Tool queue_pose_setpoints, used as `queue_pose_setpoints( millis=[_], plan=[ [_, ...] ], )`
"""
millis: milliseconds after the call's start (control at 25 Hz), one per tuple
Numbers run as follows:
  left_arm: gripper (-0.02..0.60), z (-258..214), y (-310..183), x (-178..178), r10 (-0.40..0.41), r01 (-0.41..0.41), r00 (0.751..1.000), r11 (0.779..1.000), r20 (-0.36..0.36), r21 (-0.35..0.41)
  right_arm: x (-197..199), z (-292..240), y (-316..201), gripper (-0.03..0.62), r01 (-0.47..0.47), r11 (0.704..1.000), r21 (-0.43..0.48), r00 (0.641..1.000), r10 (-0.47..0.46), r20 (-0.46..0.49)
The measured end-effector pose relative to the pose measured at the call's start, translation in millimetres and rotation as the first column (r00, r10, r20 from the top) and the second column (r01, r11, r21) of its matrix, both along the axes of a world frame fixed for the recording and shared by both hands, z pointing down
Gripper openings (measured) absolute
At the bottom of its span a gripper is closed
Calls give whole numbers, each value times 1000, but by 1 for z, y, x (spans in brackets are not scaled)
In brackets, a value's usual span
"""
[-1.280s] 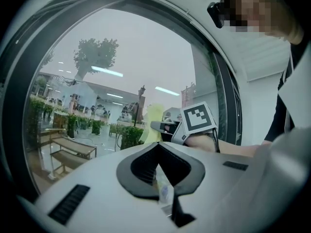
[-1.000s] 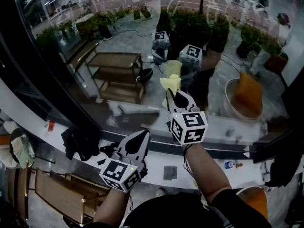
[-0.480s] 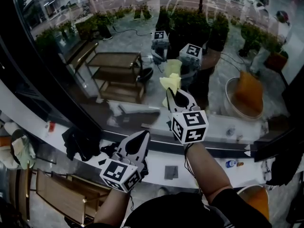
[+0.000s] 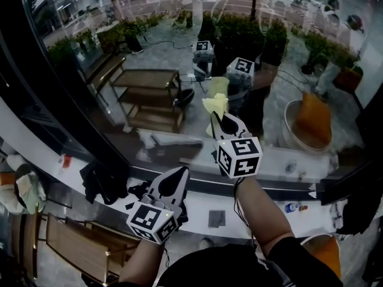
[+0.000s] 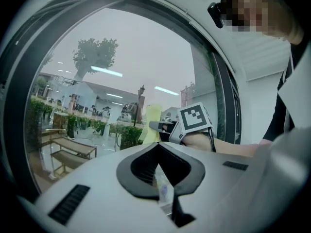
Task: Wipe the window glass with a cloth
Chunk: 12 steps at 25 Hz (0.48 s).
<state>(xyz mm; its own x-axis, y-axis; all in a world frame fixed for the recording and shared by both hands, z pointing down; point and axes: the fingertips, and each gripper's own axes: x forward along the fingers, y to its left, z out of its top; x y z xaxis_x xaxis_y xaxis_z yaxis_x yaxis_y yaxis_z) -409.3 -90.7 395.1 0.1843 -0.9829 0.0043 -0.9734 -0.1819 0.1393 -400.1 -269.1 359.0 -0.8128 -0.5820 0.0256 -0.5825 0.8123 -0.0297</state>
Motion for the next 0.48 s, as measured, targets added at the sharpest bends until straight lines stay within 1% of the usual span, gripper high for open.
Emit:
queue_pose_setpoints(
  millis=[160, 280, 480],
  plan=[
    [-2, -3, 2, 3, 2, -2, 1000, 1000, 5, 10, 0, 4, 1, 38, 22, 999, -40, 1000, -22, -7],
    [-2, -5, 6, 6, 3, -3, 1000, 1000, 3, 16, 2, 3, 12, 38, 65, 995, -75, 998, -63, 25],
    [-2, -10, 9, 13, 15, -15, 1000, 1000, 9, 23, 8, -14, 31, 38, 105, 992, -66, 993, -101, 54]
  ],
)
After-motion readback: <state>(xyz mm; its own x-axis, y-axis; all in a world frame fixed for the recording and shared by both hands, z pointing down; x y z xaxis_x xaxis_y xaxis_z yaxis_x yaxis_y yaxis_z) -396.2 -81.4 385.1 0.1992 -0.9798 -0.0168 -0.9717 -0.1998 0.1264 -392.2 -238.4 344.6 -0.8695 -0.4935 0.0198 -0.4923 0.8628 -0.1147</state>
